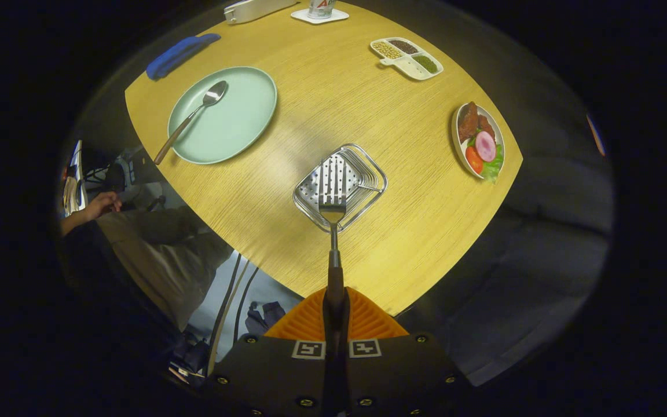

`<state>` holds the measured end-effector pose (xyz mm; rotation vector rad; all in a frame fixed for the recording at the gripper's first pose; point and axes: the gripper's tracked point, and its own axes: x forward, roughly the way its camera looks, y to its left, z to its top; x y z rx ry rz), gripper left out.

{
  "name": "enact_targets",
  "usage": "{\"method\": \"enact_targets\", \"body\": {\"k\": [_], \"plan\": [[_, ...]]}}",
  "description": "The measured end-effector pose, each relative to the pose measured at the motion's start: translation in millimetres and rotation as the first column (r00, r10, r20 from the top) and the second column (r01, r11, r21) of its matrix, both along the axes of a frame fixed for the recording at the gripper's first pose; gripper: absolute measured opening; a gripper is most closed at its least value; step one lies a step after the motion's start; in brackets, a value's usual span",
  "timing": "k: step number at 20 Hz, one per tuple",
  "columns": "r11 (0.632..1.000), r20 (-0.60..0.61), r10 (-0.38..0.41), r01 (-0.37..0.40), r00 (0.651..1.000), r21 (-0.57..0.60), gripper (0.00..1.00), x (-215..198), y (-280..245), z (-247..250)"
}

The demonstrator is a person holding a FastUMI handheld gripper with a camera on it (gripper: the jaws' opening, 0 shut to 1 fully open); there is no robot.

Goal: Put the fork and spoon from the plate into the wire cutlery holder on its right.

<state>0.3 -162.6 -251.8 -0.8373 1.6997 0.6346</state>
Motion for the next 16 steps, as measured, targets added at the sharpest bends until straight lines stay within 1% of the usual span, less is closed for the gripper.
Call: {"method": "enact_targets", "body": {"k": [4,8,10,11,12,15,16], "plan": [[0.999,-0.053,-0.006,0.004,0.999,-0.04,0.01,2,-4,-11],[0.995,-0.102,-0.007,-0.003,0.995,-0.102,0.01,18,-12,-23],[0.992,-0.156,-0.009,-0.011,0.988,-0.129,0.01,20,-10,-34],[0.989,-0.169,-0.002,-0.024,0.986,-0.147,0.04,23,-10,-40],[0.987,-0.167,0.014,-0.041,0.986,-0.158,0.04,31,-9,-46],[0.986,-0.179,-0.005,-0.025,0.984,-0.164,0.04,39,4,-65],[0.985,-0.189,0.0,-0.032,0.982,-0.168,0.04,41,8,-68]]}}
